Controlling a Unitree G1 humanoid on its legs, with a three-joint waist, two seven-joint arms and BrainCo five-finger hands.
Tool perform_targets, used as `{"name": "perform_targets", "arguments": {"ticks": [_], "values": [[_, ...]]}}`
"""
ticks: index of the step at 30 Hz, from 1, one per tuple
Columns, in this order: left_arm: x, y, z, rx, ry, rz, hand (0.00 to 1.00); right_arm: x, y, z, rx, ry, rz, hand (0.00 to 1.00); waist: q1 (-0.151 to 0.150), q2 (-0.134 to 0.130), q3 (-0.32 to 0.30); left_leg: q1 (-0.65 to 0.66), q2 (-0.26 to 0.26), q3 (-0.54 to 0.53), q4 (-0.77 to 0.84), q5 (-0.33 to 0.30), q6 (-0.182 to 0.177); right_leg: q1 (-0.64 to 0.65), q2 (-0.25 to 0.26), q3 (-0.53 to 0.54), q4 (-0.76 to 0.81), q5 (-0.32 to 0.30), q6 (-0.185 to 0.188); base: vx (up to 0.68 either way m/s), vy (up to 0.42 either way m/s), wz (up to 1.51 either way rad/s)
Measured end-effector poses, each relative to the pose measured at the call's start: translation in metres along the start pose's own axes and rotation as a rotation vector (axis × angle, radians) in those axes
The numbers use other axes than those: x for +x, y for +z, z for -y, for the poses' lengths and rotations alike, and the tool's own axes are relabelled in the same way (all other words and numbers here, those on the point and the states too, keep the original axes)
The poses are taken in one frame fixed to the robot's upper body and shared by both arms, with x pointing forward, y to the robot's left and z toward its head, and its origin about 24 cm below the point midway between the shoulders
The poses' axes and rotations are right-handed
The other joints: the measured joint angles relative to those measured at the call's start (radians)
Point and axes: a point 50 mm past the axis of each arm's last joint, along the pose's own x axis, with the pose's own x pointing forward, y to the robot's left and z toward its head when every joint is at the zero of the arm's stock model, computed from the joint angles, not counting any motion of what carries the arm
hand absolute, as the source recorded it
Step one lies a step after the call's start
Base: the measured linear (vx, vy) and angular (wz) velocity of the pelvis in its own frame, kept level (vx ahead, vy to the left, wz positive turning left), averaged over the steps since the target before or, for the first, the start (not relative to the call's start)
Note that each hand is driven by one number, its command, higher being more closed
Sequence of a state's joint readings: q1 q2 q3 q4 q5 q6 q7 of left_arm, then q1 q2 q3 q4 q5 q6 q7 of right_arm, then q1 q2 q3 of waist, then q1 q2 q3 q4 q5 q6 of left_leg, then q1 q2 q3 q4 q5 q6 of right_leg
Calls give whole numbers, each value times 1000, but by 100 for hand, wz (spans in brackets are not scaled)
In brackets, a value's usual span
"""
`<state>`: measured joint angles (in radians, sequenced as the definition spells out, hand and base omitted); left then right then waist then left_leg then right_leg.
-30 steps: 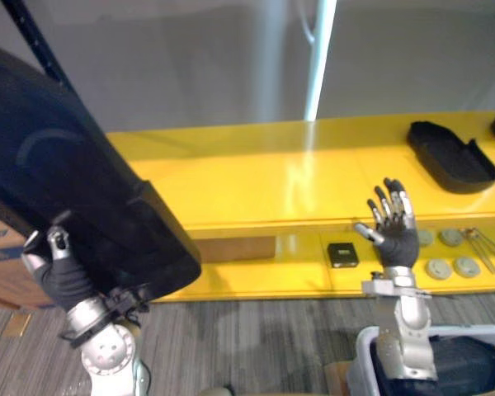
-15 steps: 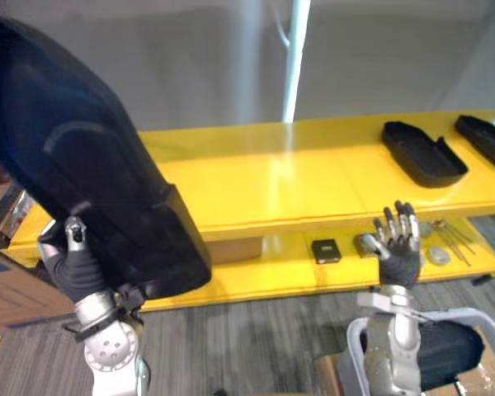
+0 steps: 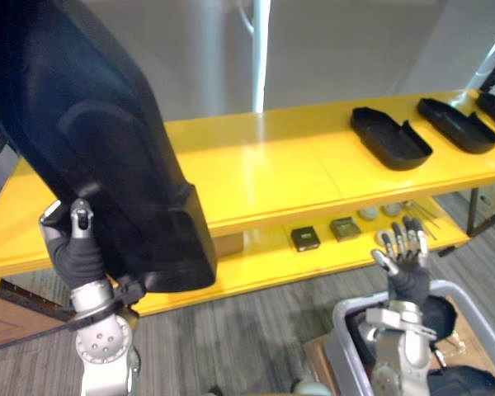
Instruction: Walk over and take plastic housings, then place them on the shelf
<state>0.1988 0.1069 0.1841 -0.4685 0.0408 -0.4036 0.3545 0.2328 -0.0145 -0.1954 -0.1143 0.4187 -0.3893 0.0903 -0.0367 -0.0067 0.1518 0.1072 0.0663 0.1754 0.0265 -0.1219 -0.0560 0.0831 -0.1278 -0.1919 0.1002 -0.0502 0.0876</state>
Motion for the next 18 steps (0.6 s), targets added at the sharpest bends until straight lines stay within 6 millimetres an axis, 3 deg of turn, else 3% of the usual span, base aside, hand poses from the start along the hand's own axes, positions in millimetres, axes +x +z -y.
{"name": "perform_targets", "arguments": {"ticks": [1, 4, 5, 7, 10, 11, 12, 13, 17, 18], "values": [[0, 0, 0, 5, 7, -3, 100, 2, 1, 0, -3, 7, 4, 0, 1, 5, 3, -16, 11, -1, 45, -22, -8, 9, 6, -2, -4, 0, 0, 104, -49, -4], [-2, -9, -2, 20, 48, -48, 100, 10, 7, -2, -20, 54, 30, 0, 17, 17, 22, -159, 62, 38, 449, -69, -8, 54, 16, -3, -13, -30, -8, 72, -74, -11], [-6, -15, -3, 20, 72, -90, 100, 16, 12, -1, -43, 88, 50, 0, 23, 50, 39, -207, 100, 28, 604, -68, -7, 89, 29, 4, -27, -33, -13, 50, -48, -29], [-13, -22, -5, 25, 94, -142, 100, 20, 18, 3, -70, 104, 70, 0, 24, 71, 47, -239, 121, 29, 686, -81, 2, 131, 20, 6, -49, -48, -12, 87, 13, -20], [-16, -22, -5, 27, 60, -147, 100, 22, 24, 8, -73, 87, 109, 0, 21, 72, 46, -229, 97, 21, 441, -90, -19, 127, -22, 11, -52, -48, -12, 105, 48, -2], [-16, -20, -3, 16, 43, -136, 100, 21, 24, 8, -79, 85, 108, 0, 17, 74, 46, -213, 91, 0, 317, -52, -44, 127, -30, 10, -54, -49, -7, 116, 131, -1], [-16, -18, -2, 7, 30, -123, 100, 21, 23, 8, -82, 78, 105, 0, 19, 81, 42, -201, 95, -18, 245, -5, -45, 127, -27, 14, -56, -53, 7, 124, 224, -18], [-15, -16, 0, -5, 19, -106, 100, 20, 20, 7, -82, 67, 100, 0, 22, 75, 39, -181, 91, -16, 225, 43, -65, 131, -37, 32, -52, -64, 40, 88, 184, -31], [-11, -15, 2, -26, -40, -98, 100, 19, 14, -4, -63, 59, 91, 0, 21, -4, 33, -145, 31, 38, 174, 41, -36, 97, -104, 37, -21, -61, 44, 78, 151, -22], [-10, -15, 3, -22, -56, -98, 100, 18, 14, -5, -50, 48, 95, 0, 21, -10, 29, -139, 26, 50, 164, 45, -31, 88, -110, 36, -14, -53, 45, 90, 140, -31]]}}
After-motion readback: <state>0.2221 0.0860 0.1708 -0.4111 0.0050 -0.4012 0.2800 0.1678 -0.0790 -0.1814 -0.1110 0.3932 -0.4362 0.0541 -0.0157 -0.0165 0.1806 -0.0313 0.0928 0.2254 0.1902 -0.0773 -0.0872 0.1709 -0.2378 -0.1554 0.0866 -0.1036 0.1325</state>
